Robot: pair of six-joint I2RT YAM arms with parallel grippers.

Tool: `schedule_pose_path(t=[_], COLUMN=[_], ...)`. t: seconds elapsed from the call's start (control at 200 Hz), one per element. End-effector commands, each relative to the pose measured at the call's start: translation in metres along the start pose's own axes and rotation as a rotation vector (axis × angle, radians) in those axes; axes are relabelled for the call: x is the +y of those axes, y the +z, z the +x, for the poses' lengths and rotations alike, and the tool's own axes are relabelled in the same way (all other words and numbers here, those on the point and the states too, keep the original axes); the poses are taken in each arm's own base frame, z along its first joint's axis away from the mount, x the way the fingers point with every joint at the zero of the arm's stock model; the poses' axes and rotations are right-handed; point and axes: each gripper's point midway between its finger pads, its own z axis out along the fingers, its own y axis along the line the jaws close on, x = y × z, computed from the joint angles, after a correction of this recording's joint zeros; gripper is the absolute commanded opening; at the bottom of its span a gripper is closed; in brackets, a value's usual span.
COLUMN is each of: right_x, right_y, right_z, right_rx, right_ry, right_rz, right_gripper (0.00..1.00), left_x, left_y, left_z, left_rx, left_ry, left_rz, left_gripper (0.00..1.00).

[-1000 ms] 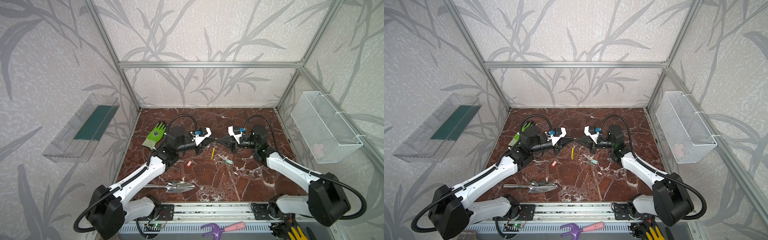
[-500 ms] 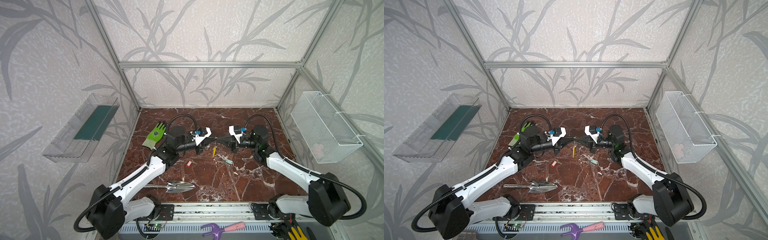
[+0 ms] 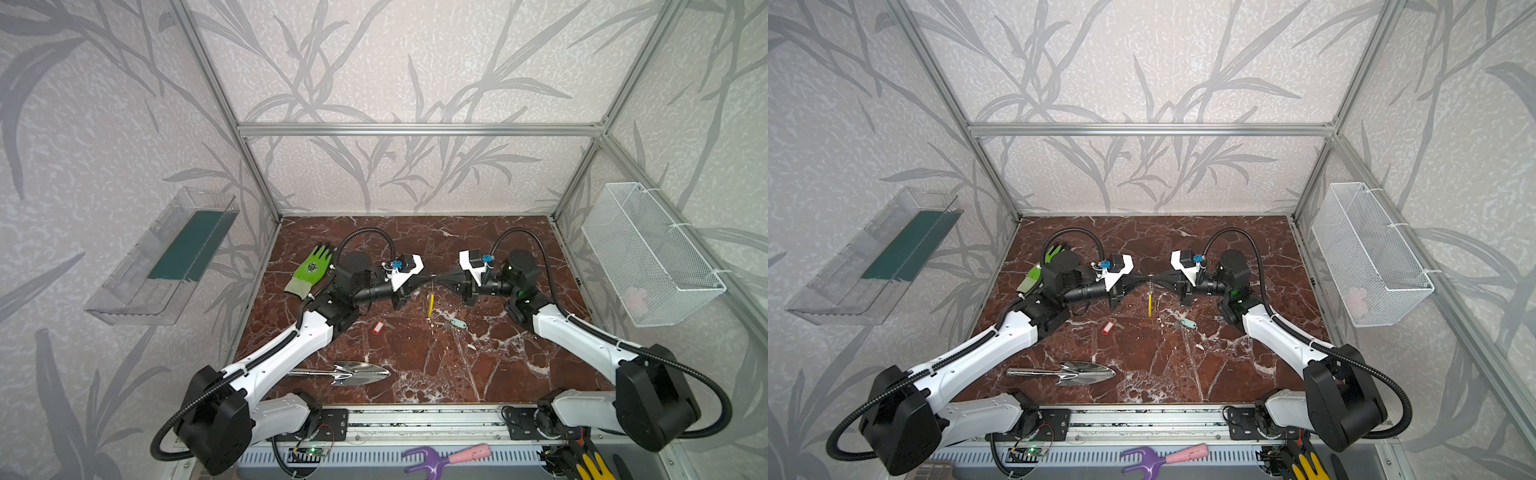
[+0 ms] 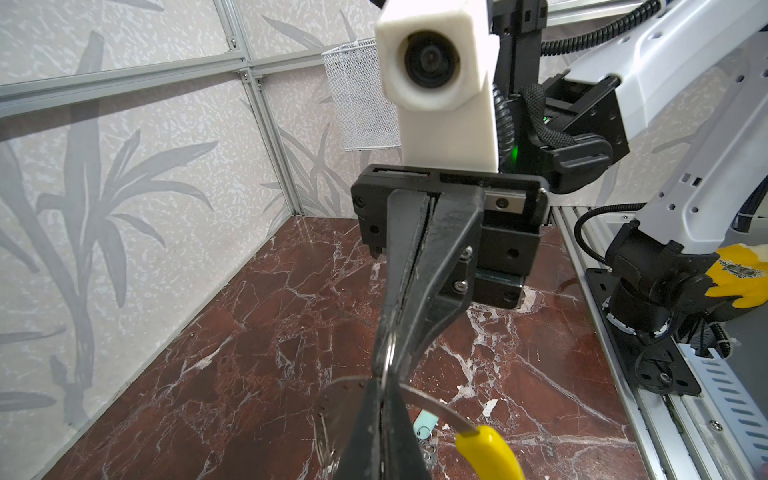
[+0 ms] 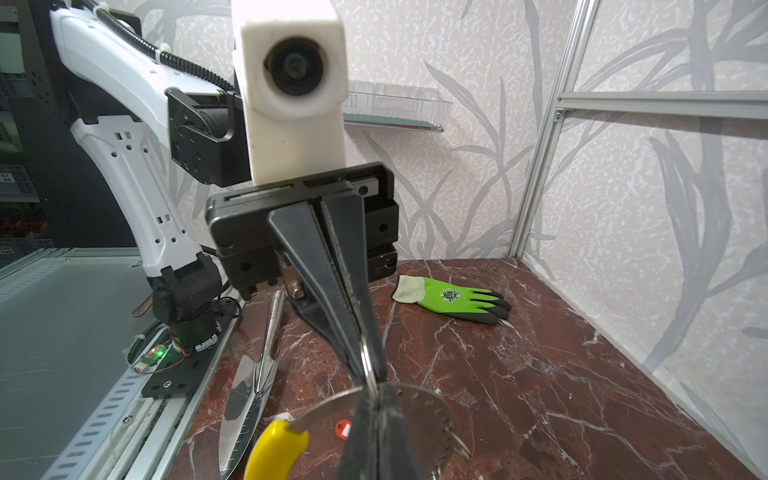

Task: Put the keys on the keyring
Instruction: 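Release the keyring with the right gripper and move it toward the mint-green-tag key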

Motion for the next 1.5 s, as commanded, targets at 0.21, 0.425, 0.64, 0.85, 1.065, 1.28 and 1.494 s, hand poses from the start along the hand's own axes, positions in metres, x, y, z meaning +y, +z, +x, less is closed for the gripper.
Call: schedule_pose_path(t=[0.21, 0.425, 0.64, 0.85, 1.065, 1.28, 1.494], right_x=[-0.001, -0.012, -0.012, -0.019, -0.011, -0.006, -0.005], right_y=[-0.001, -0.023, -0.055, -0.101, -0.106, -0.088, -0.081], right_z=[0.001, 0.04, 0.093, 0.148, 0.184, 0.219, 0.235], right_rx=[-0.008, 0.192, 0.366, 0.563, 0.606, 0.647, 0.658], right_ry=[-0.01, 0.072, 0.329, 0.615, 0.808, 0.973, 1.02], right_rz=[0.028, 0.216, 0.48, 0.883, 0.994, 0.96, 0.953], right_gripper=[0.2, 0.37, 0.38, 0.36, 0.33, 0.31, 0.3], left_x=[0.006, 0.026, 0.045, 0.049, 0.047, 0.044, 0.039], left_y=[0.004, -0.01, -0.035, -0.039, -0.035, -0.031, -0.028], left_z=[-0.006, 0.012, 0.025, 0.04, 0.05, 0.052, 0.055], left_rx=[-0.004, 0.113, 0.157, 0.189, 0.179, 0.167, 0.161], left_ry=[0.016, -0.008, -0.04, -0.049, -0.081, -0.096, -0.102], left_rz=[-0.014, -0.117, -0.207, -0.232, -0.223, -0.205, -0.193], left_gripper=[0.0, 0.0, 0.0, 0.0, 0.0, 0.0, 0.0])
